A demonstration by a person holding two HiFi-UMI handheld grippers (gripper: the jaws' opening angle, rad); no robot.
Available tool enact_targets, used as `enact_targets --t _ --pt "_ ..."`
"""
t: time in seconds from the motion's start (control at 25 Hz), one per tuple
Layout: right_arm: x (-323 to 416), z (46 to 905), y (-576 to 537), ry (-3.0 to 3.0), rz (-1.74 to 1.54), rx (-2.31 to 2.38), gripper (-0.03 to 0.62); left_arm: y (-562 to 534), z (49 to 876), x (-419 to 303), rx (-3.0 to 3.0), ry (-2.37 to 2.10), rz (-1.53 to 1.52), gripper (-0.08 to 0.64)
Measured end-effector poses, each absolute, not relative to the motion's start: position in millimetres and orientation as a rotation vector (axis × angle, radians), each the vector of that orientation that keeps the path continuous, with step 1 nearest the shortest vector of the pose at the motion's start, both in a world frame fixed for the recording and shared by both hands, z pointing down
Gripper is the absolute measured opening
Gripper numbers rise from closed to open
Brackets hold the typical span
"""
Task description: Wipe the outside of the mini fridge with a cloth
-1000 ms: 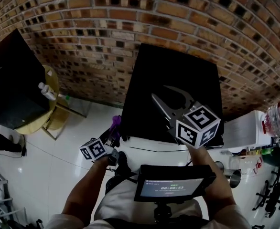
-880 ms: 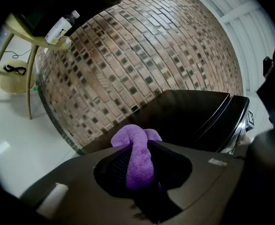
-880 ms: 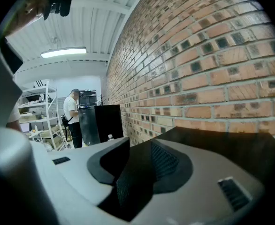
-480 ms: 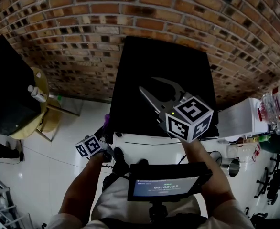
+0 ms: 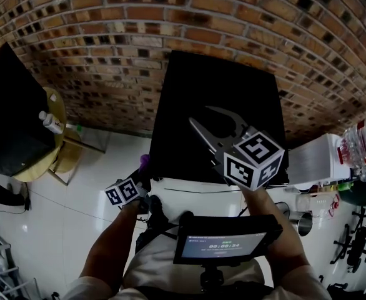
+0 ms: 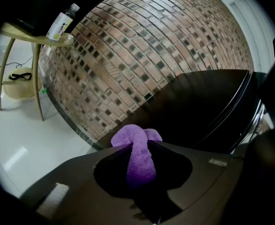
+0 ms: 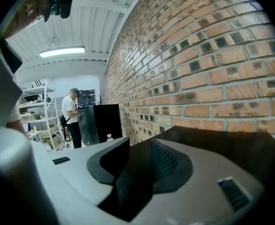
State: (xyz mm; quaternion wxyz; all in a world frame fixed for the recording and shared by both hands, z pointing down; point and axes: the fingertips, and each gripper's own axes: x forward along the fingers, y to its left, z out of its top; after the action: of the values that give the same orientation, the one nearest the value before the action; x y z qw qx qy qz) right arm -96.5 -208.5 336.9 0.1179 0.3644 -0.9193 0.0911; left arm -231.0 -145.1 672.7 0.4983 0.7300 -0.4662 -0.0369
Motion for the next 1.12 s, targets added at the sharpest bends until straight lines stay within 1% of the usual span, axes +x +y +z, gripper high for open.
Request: enact_targets --t 0.6,0.92,1.12 --pt "-98 338 -209 -2.688 0.272 1.069 0.138 -139 705 -234 1.733 -1.132 0.067 0.080" --pt "-98 337 -208 -2.696 0.262 1.070 0.137 -140 707 -236 1.725 -1.148 0.073 0.080" --pt "-99 336 -208 -2.708 0.253 1.054 0.137 -142 695 -246 1.710 -1.205 0.023 0.080"
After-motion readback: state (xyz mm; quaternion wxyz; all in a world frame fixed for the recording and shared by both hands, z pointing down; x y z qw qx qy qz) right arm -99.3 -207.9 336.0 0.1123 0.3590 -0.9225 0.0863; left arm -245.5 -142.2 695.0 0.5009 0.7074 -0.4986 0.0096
